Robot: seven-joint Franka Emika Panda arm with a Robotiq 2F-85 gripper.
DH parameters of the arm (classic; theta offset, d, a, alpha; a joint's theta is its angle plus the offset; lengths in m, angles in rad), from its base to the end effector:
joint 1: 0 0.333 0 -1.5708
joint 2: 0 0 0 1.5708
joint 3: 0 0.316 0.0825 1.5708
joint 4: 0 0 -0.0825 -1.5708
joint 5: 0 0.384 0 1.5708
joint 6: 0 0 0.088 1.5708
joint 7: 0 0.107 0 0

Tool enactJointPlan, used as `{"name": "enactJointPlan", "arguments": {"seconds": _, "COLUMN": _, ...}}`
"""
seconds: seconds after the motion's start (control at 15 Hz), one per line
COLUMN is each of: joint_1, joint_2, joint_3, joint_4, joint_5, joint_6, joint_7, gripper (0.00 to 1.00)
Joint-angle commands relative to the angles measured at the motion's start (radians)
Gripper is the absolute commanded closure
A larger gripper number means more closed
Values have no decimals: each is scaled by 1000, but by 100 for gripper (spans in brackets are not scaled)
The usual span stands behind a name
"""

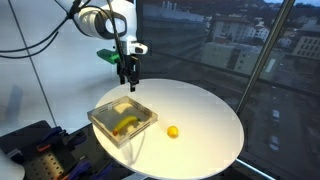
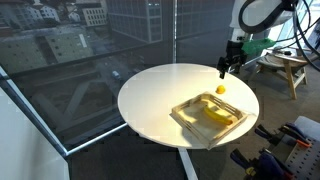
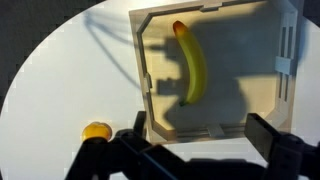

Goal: Put the banana in the box

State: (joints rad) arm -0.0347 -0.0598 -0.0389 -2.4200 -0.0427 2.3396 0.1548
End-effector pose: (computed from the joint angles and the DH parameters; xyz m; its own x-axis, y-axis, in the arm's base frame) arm 0.4769 -0.0358 0.3301 0.9802 -0.1972 -0.0165 -0.1967 -0.9800 0.0306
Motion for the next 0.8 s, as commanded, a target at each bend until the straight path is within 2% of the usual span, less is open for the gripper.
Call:
{"name": "enactJointPlan", "arguments": {"seconds": 0.0, "joint_1": -5, "joint_2": -50, "joint_3": -1, "joint_4": -21, "joint_5": 10, "joint_6": -46, "joint_7": -16, "gripper": 0}}
{"name": "enactJointPlan", "arguments": {"seconds": 0.73, "joint_1": -5, "joint_2": -90, "joint_3": -2, "joint_4": -35, "joint_5": 22, "joint_6": -88, "joint_7": -39, "gripper": 0}}
